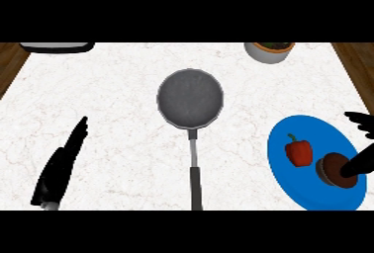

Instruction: Pick the cupcake from the plate and place it in the pan

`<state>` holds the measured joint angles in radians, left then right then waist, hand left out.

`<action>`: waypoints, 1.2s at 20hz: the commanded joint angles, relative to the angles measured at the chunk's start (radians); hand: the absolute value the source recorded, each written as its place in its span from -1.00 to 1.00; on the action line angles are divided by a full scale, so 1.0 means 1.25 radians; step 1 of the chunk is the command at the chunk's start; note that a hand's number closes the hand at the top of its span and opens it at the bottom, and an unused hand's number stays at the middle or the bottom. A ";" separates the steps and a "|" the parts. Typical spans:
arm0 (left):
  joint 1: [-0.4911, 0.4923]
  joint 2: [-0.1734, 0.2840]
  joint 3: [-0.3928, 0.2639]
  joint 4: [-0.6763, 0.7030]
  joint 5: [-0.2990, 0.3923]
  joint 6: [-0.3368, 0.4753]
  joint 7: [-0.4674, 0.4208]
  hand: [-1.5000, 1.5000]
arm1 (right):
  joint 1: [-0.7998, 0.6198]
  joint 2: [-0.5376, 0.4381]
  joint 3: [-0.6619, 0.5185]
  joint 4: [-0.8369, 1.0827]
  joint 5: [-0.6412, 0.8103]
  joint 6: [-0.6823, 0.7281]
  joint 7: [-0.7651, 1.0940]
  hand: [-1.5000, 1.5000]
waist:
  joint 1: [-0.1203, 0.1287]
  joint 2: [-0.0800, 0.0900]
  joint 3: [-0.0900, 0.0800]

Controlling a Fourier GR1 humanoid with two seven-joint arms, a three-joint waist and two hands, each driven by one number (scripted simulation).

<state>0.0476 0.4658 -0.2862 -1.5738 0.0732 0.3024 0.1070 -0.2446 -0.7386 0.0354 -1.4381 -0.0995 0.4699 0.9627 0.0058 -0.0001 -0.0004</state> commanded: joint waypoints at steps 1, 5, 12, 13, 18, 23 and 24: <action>-0.005 0.036 0.062 0.009 0.037 -0.055 -0.026 0.00 | -0.020 0.007 0.031 0.032 0.026 0.028 0.091 -1.00 | 0.003 0.001 0.000; 0.013 -0.004 0.021 -0.049 -0.023 -0.012 0.055 0.00 | -0.011 0.020 0.031 0.076 0.040 0.039 0.066 -1.00 | 0.003 0.000 0.000; 0.012 -0.044 0.046 0.042 -0.038 -0.045 -0.046 0.00 | 0.039 0.070 0.077 0.010 0.070 0.006 0.093 -1.00 | -0.004 0.000 0.000; -0.011 -0.049 0.041 0.015 -0.059 -0.034 0.021 0.00 | 0.042 0.056 0.056 0.035 0.079 0.026 0.062 -1.00 | -0.004 0.000 0.000; 0.047 0.000 0.097 -0.087 -0.010 -0.100 0.059 0.00 | 0.021 0.062 0.041 0.091 0.092 0.046 0.043 -1.00 | 0.002 -0.001 0.001; 0.021 -0.061 0.087 -0.055 -0.059 -0.082 0.043 0.00 | 0.053 0.103 0.057 0.062 0.140 0.025 0.055 -1.00 | -0.002 -0.001 0.000; 0.002 -0.077 0.071 -0.024 -0.088 -0.076 0.036 0.00 | 0.023 0.115 0.065 0.119 0.174 0.017 0.023 -1.00 | 0.000 0.000 0.000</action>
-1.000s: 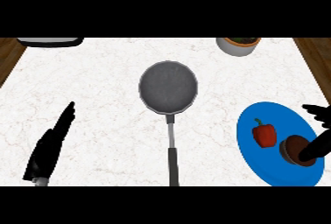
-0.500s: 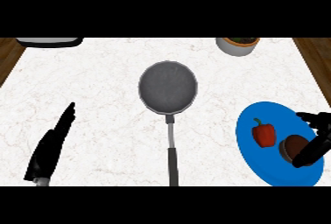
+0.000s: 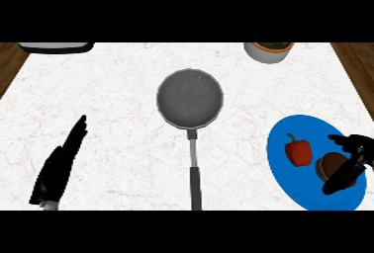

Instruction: Pick the cupcake from the plate and place it in the pan

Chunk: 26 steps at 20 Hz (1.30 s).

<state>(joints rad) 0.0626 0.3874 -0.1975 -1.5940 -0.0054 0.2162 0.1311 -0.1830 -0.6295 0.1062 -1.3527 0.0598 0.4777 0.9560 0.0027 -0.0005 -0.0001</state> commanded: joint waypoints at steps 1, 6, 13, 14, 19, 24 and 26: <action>0.027 -0.004 0.017 -0.072 -0.016 -0.008 0.041 0.00 | 0.031 -0.012 -0.037 0.000 0.015 0.039 0.014 -1.00 | -0.001 -0.001 0.000; -0.017 -0.022 0.053 -0.015 -0.029 -0.059 0.044 0.00 | 0.005 0.057 -0.041 0.065 0.079 0.026 -0.023 -1.00 | -0.001 0.000 0.000; -0.042 -0.054 0.072 0.067 -0.047 -0.083 -0.019 0.00 | -0.037 0.137 -0.058 0.135 0.148 -0.064 -0.108 1.00 | 0.000 0.002 0.000; 0.048 -0.052 0.063 -0.030 -0.063 -0.067 0.000 0.00 | 0.031 0.131 -0.066 0.058 0.131 -0.044 -0.074 1.00 | 0.000 -0.001 0.000; 0.047 -0.065 0.070 0.005 -0.073 -0.073 -0.050 0.00 | 0.031 0.137 -0.096 0.109 0.134 -0.057 -0.147 1.00 | -0.001 0.000 0.000; -0.033 -0.061 0.056 0.002 -0.060 -0.095 0.020 0.00 | -0.134 0.075 0.074 0.103 0.276 0.031 -0.307 1.00 | 0.037 0.011 0.002; -0.028 -0.057 0.060 0.006 -0.060 -0.099 -0.003 0.00 | -0.167 0.041 0.111 0.123 0.324 0.040 -0.396 1.00 | 0.045 0.013 0.003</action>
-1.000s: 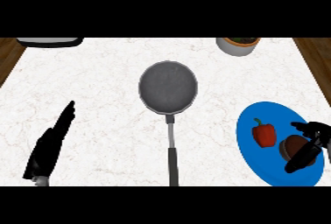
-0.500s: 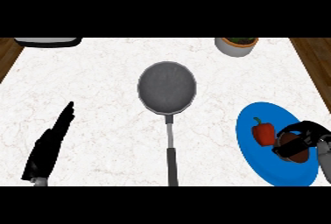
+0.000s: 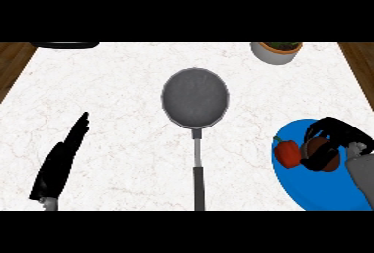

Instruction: Pick the cupcake from the plate and place it in the pan

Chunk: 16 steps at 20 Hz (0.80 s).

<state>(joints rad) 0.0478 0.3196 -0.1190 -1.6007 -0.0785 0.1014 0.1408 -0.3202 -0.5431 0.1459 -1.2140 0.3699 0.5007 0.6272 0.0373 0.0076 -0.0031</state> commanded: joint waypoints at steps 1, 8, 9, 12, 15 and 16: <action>-0.018 0.002 0.015 0.024 0.002 -0.002 -0.009 0.00 | -0.059 -0.027 0.099 0.030 0.103 0.005 -0.174 1.00 | 0.007 0.004 0.005; -0.015 0.015 0.023 0.006 0.006 -0.016 0.007 0.00 | -0.147 -0.035 0.059 0.055 0.229 -0.303 -0.359 1.00 | -0.005 0.000 0.005; -0.012 -0.002 0.028 0.015 0.018 -0.007 0.004 0.00 | -0.141 -0.031 0.073 0.001 0.262 -0.358 -0.358 1.00 | -0.015 -0.004 0.004; -0.010 0.007 0.027 0.017 0.006 -0.009 0.008 0.00 | -0.195 -0.025 0.032 -0.031 0.251 -0.439 -0.436 1.00 | -0.015 -0.004 0.004; 0.039 -0.014 0.004 -0.018 -0.014 0.008 0.000 0.00 | -0.217 0.005 0.044 0.021 0.279 -0.492 -0.512 1.00 | -0.007 -0.003 0.004; 0.002 0.001 0.022 -0.017 0.008 -0.019 0.019 0.00 | -0.240 0.035 0.053 0.015 0.287 -0.497 -0.499 1.00 | -0.012 -0.004 0.003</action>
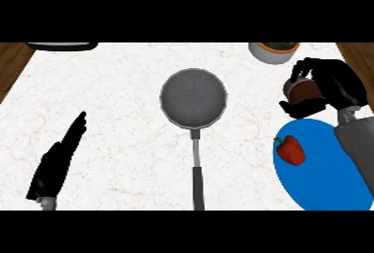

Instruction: Pick the cupcake from the plate and place it in the pan

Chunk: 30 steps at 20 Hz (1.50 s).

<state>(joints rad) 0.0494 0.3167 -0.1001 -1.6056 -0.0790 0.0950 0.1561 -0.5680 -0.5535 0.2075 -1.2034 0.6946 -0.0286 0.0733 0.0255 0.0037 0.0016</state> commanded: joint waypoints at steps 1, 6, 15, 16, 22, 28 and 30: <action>0.017 -0.009 0.010 0.027 -0.002 0.000 -0.035 0.00 | -0.087 0.058 0.002 0.011 0.020 -0.042 -0.042 1.00 | -0.003 0.000 -0.001; -0.027 0.016 0.051 0.041 0.034 -0.048 -0.012 0.00 | -0.198 0.171 -0.007 0.133 0.005 -0.037 -0.061 1.00 | -0.003 0.001 -0.001; 0.003 -0.017 0.017 0.035 -0.016 -0.026 -0.053 0.00 | -0.381 0.349 -0.066 0.448 -0.019 -0.084 -0.084 1.00 | 0.019 0.009 -0.001; 0.032 -0.040 -0.019 -0.033 -0.038 -0.003 -0.017 0.00 | -0.380 0.372 -0.061 0.473 -0.012 -0.101 -0.084 1.00 | 0.022 0.007 -0.001; -0.013 -0.022 0.010 0.020 -0.018 -0.040 -0.033 0.00 | -0.458 0.440 -0.059 0.658 0.004 -0.153 -0.092 1.00 | 0.034 0.014 -0.001; -0.073 -0.036 -0.003 0.038 -0.028 -0.043 -0.029 0.00 | -0.501 0.442 0.028 0.756 0.034 -0.104 -0.093 1.00 | 0.074 0.030 -0.002; -0.062 -0.043 -0.018 0.047 -0.053 -0.029 -0.033 0.00 | -0.459 0.442 -0.048 0.766 -0.080 -0.044 -0.096 1.00 | 0.073 0.027 -0.001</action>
<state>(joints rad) -0.0045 0.2741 -0.1086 -1.5633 -0.1230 0.0488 0.1127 -1.1591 -0.0077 0.1814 -0.3005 0.6797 -0.1505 -0.0445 0.0985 0.0317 -0.0001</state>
